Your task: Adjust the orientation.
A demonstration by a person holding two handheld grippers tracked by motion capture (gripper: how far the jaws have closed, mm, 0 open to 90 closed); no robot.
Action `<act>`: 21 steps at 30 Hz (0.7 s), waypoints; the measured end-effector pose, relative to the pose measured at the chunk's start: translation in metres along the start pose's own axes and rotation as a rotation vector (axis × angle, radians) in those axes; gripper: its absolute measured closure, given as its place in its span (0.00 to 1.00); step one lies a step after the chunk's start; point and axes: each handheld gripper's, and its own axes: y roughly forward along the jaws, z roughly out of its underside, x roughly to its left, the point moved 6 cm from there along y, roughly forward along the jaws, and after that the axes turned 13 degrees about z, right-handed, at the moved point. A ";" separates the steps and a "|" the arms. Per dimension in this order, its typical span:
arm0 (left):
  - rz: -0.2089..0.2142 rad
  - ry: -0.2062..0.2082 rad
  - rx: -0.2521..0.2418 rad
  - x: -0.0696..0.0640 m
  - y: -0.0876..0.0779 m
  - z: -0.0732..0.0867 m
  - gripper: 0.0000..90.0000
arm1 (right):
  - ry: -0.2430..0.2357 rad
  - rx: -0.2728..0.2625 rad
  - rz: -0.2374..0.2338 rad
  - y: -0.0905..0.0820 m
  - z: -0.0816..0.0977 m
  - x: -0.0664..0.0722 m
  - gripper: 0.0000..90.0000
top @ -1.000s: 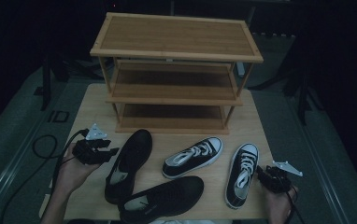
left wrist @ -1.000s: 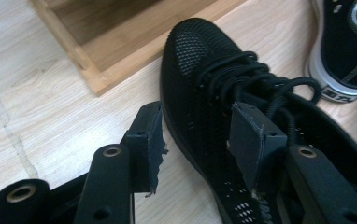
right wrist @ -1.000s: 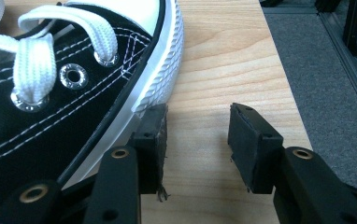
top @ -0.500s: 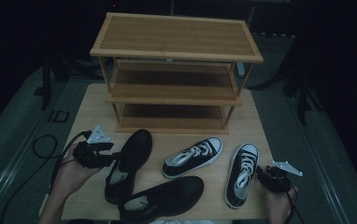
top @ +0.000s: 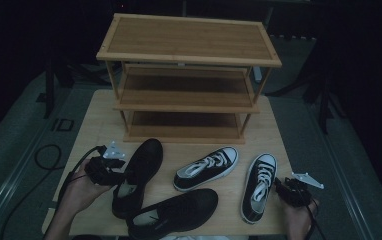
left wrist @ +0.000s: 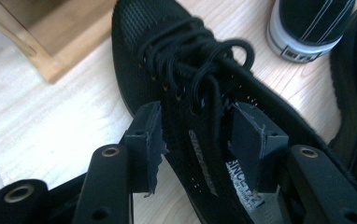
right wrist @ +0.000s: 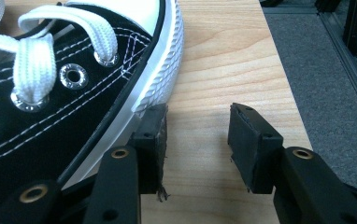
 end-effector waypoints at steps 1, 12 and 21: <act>-0.008 -0.005 0.012 0.001 0.003 0.001 0.60 | 0.000 0.000 0.000 0.000 0.000 0.000 0.63; -0.033 -0.033 0.126 0.007 0.029 0.005 0.68 | 0.000 0.000 -0.001 0.000 0.000 0.000 0.63; -0.064 -0.087 0.110 0.011 0.027 0.006 0.96 | 0.000 0.000 -0.001 0.000 0.000 0.000 0.63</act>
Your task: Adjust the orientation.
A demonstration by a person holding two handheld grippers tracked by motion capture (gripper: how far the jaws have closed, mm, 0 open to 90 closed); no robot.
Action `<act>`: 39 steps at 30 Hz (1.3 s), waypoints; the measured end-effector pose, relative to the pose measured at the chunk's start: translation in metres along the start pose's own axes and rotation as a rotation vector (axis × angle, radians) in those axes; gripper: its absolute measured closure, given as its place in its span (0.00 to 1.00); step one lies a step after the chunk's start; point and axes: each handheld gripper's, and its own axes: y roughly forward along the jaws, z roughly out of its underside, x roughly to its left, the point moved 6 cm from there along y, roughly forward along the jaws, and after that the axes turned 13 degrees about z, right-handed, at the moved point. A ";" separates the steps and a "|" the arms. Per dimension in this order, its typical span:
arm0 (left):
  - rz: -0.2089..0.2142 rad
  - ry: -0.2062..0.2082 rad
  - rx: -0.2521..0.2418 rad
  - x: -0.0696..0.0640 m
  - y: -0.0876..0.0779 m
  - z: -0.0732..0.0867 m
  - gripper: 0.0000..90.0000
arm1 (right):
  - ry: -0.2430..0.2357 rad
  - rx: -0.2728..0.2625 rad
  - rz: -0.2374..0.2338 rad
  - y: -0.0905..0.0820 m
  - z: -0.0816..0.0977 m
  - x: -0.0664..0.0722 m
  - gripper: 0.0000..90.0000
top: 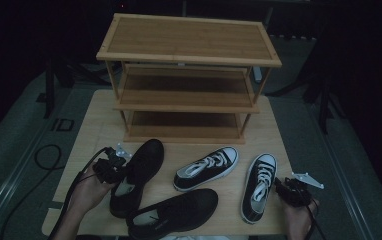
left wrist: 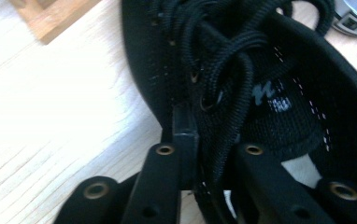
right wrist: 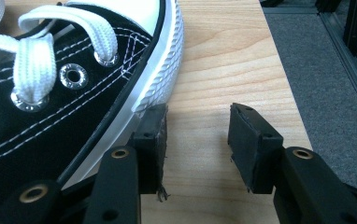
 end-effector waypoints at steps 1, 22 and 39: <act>-0.017 -0.021 -0.020 0.004 -0.002 0.001 0.98 | 0.000 0.000 0.000 0.000 0.000 0.000 0.63; 0.004 -0.036 -0.114 0.020 -0.009 -0.025 0.98 | 0.001 0.001 -0.003 0.000 0.000 0.000 0.63; 0.000 -0.065 -0.159 0.032 -0.010 -0.049 0.98 | 0.000 0.001 -0.004 0.000 0.000 0.000 0.63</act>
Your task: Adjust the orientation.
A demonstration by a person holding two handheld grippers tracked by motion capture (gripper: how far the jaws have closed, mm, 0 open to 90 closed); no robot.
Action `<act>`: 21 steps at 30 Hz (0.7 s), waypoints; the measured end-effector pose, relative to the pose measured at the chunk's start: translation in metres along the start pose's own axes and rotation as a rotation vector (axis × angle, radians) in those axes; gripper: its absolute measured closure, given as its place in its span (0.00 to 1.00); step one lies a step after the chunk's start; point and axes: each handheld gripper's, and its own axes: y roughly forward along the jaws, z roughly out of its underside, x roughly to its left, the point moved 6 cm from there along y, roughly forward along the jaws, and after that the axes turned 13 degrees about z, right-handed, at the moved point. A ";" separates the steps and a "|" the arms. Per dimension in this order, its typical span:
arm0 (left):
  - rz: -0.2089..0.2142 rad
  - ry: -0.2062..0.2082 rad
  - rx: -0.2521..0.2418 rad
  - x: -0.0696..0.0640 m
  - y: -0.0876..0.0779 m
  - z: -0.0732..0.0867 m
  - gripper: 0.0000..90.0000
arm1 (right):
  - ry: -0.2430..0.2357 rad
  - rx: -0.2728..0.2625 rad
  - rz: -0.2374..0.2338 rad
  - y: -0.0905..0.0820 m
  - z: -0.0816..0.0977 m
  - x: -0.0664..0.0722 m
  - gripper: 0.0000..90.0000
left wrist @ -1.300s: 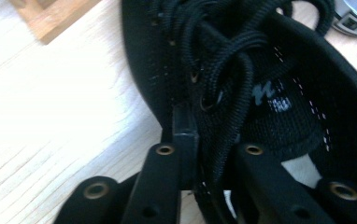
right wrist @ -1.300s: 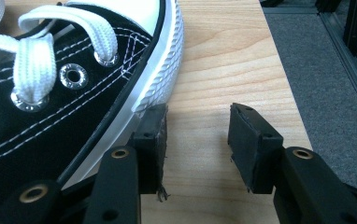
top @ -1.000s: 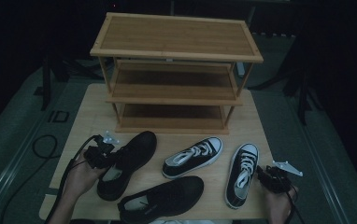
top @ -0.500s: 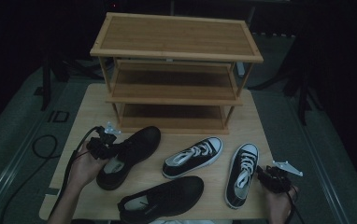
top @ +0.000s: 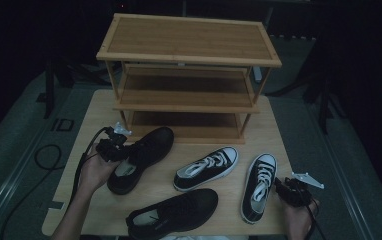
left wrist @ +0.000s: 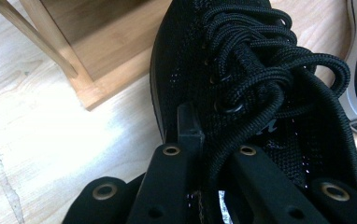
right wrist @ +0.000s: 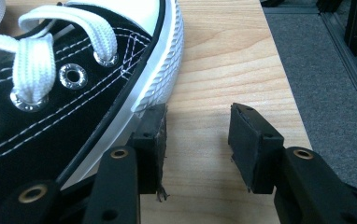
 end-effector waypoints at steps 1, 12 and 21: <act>-0.002 -0.002 -0.002 0.001 0.000 -0.001 0.98 | 0.000 0.000 0.000 0.000 0.000 0.000 0.63; -0.024 -0.025 -0.012 0.009 0.010 -0.015 0.98 | 0.000 0.000 0.000 0.000 0.000 0.000 0.63; -0.030 -0.048 -0.014 0.015 0.023 -0.022 0.98 | -0.002 -0.001 0.000 0.000 0.000 0.000 0.63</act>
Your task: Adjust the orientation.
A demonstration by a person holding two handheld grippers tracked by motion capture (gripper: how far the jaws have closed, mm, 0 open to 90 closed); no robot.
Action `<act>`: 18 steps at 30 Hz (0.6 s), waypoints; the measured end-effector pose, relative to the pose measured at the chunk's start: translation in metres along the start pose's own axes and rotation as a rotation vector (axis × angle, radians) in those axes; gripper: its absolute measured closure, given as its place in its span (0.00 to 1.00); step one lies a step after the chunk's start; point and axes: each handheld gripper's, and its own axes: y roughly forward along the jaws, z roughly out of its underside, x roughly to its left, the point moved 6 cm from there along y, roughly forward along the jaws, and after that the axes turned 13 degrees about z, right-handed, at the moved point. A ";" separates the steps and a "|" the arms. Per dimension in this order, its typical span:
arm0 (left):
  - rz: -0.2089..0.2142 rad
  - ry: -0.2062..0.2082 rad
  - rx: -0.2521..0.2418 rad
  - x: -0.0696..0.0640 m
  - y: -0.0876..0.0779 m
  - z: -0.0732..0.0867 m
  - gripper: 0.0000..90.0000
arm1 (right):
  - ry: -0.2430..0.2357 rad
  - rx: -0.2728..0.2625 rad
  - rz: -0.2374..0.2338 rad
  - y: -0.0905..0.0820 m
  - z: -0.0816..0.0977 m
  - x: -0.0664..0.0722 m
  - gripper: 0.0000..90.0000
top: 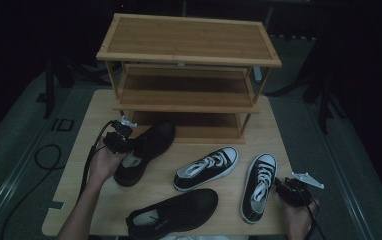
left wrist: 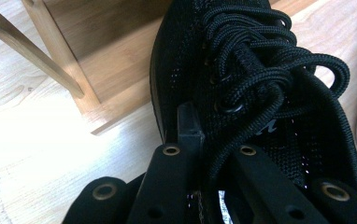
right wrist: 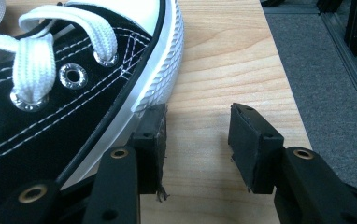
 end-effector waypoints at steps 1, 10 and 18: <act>0.002 -0.005 0.000 0.001 0.001 -0.001 0.98 | 0.001 0.001 0.000 0.000 0.000 0.000 0.63; 0.000 -0.048 -0.023 0.007 0.015 -0.009 0.98 | 0.000 0.000 0.000 0.000 0.000 0.000 0.63; -0.003 -0.070 -0.039 0.010 0.020 -0.013 0.98 | -0.001 0.000 -0.001 0.000 0.000 0.000 0.63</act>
